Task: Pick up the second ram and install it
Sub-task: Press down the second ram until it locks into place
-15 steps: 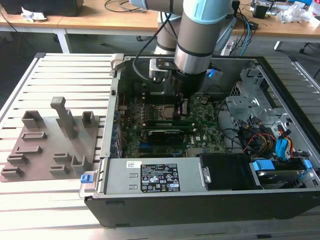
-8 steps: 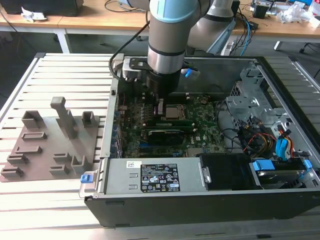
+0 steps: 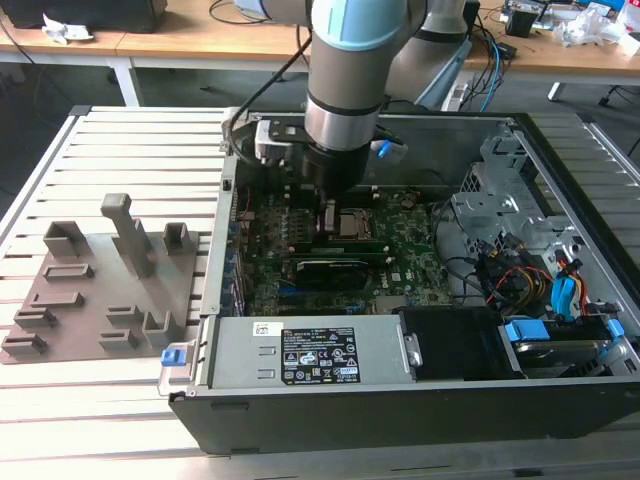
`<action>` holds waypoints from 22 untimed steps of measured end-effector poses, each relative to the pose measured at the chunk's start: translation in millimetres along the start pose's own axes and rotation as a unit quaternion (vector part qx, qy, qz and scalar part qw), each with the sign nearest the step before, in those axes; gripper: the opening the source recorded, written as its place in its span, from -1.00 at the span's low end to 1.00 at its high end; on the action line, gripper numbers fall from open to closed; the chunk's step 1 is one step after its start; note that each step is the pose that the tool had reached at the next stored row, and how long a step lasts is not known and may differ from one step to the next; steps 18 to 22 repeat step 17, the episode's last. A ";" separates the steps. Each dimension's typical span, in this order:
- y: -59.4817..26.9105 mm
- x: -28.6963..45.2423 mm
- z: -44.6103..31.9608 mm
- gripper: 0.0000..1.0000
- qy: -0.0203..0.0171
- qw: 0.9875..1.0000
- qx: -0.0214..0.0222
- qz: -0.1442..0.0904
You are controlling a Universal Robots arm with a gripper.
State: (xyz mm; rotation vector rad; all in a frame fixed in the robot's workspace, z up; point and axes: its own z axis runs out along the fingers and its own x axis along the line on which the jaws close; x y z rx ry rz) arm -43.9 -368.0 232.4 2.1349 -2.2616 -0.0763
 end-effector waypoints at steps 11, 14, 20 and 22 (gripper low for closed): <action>-24.3 -7.3 -60.6 -0.80 0.000 1.000 -0.001 0.000; -24.3 -7.3 -60.7 -0.80 0.000 1.000 -0.001 0.000; -24.3 -7.3 -60.8 -0.80 0.000 1.000 -0.001 0.000; -24.3 -7.3 -60.8 -0.80 0.000 1.000 -0.001 0.000</action>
